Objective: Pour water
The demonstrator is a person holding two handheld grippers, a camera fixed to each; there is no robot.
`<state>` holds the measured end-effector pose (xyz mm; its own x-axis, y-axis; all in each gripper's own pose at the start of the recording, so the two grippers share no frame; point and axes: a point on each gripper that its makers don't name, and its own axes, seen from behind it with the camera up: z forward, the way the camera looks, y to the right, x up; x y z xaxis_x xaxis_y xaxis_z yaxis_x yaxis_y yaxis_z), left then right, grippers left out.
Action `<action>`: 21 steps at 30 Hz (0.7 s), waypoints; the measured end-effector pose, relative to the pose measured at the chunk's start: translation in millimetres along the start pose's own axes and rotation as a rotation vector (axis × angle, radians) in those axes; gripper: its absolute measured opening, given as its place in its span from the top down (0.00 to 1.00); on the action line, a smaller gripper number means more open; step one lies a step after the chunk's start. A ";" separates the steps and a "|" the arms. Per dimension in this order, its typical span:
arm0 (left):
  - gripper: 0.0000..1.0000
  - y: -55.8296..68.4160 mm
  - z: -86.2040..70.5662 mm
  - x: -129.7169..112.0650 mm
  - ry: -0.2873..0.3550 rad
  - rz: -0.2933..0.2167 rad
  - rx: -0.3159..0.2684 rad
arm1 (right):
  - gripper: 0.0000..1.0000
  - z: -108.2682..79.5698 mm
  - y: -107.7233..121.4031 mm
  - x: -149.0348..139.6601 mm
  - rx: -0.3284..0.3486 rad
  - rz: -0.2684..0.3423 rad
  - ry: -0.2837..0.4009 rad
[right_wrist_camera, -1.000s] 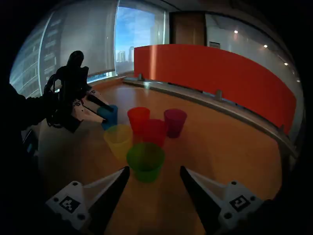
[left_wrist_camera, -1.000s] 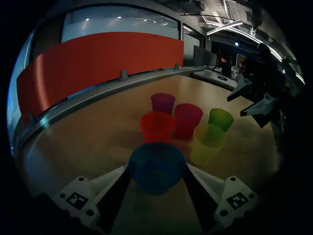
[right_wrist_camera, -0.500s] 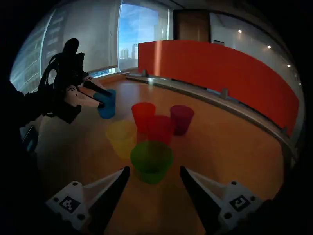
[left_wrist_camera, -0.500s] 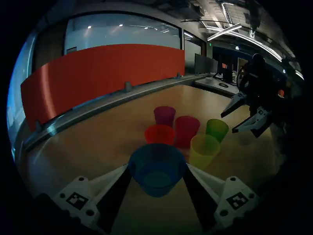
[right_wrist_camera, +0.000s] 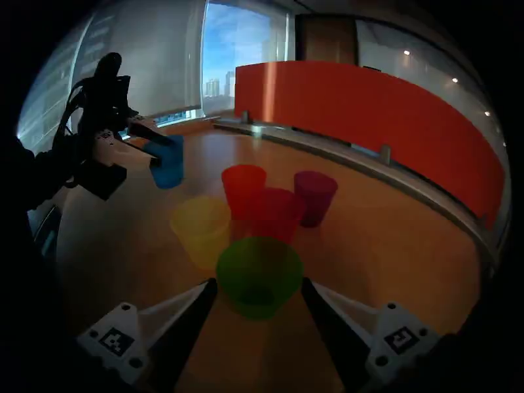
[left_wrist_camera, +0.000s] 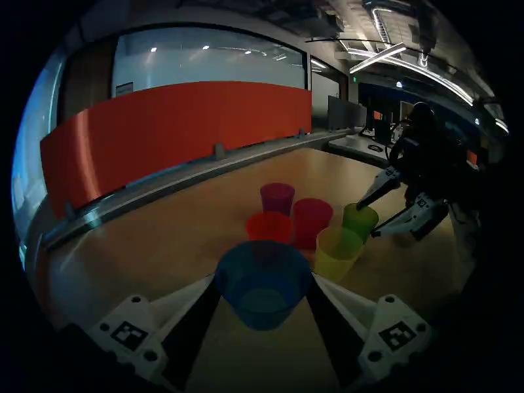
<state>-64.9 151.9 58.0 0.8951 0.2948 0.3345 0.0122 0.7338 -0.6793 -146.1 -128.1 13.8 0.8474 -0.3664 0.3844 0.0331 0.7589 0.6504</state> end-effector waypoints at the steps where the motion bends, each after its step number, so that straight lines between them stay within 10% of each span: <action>1: 0.14 -1.1 -0.8 0.2 0.001 -0.001 0.002 | 0.00 1.8 -0.2 0.2 0.001 0.000 0.000; 21: 0.14 -8.2 -13.1 2.3 0.023 -0.015 0.027 | 0.09 18.4 2.1 2.7 0.002 -0.023 0.005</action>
<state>-57.1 138.6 55.9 0.9047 0.2697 0.3297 0.0141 0.7546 -0.6560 -153.5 -137.4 28.3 0.8489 -0.3813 0.3661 0.0515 0.7489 0.6606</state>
